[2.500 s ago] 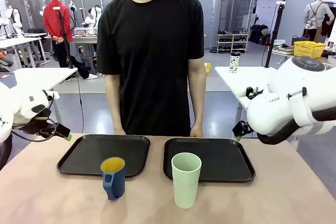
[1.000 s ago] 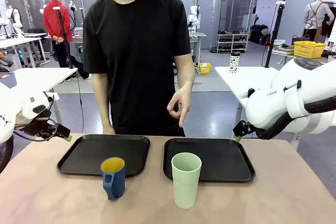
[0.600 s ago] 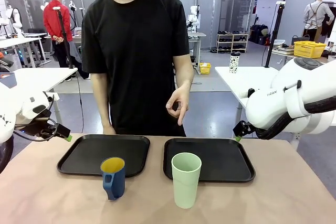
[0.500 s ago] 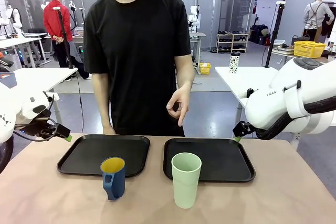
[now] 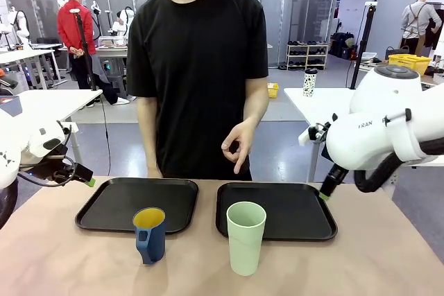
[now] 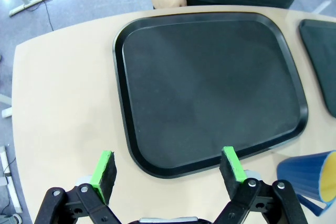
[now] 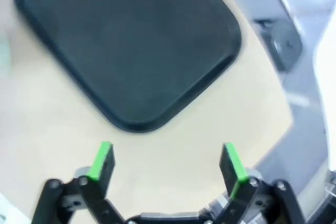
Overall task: Sort and store the cups by type.
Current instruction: Pick up the Reusable plastic cup.
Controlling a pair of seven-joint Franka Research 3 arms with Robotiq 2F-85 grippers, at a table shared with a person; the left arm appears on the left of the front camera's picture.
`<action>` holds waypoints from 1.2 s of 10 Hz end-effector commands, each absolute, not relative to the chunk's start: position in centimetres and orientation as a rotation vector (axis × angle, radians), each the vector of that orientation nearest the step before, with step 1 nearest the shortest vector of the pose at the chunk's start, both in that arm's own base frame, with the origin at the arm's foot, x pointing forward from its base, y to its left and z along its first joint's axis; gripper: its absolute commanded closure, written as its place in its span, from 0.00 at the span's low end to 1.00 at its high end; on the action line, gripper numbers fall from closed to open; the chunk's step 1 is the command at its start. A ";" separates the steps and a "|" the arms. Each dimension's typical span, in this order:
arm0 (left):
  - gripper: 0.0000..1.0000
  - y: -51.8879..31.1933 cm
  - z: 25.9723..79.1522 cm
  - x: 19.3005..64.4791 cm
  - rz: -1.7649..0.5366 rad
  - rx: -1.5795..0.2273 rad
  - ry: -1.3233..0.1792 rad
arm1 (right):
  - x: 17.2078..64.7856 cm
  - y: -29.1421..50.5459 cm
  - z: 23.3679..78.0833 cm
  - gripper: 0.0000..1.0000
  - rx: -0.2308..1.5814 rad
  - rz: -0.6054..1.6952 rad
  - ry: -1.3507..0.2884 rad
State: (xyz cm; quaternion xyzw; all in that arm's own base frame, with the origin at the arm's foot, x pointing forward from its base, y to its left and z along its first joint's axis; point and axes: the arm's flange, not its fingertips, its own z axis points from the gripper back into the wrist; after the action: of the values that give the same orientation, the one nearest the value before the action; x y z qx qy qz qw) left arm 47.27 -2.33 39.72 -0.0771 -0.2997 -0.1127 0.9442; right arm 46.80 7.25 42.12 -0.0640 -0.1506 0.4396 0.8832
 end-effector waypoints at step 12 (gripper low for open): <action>0.00 -2.4 40.0 47.2 -0.229 -0.158 -0.615 | 44.9 8.8 40.6 0.00 -0.245 1.569 -0.205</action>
State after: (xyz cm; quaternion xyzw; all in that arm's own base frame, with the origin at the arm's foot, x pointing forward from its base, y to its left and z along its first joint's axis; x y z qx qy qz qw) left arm 47.27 -2.33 39.73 -0.0771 -0.2998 -0.1128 0.9442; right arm 44.94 8.86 40.69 -0.1102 -0.0922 0.7032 0.6963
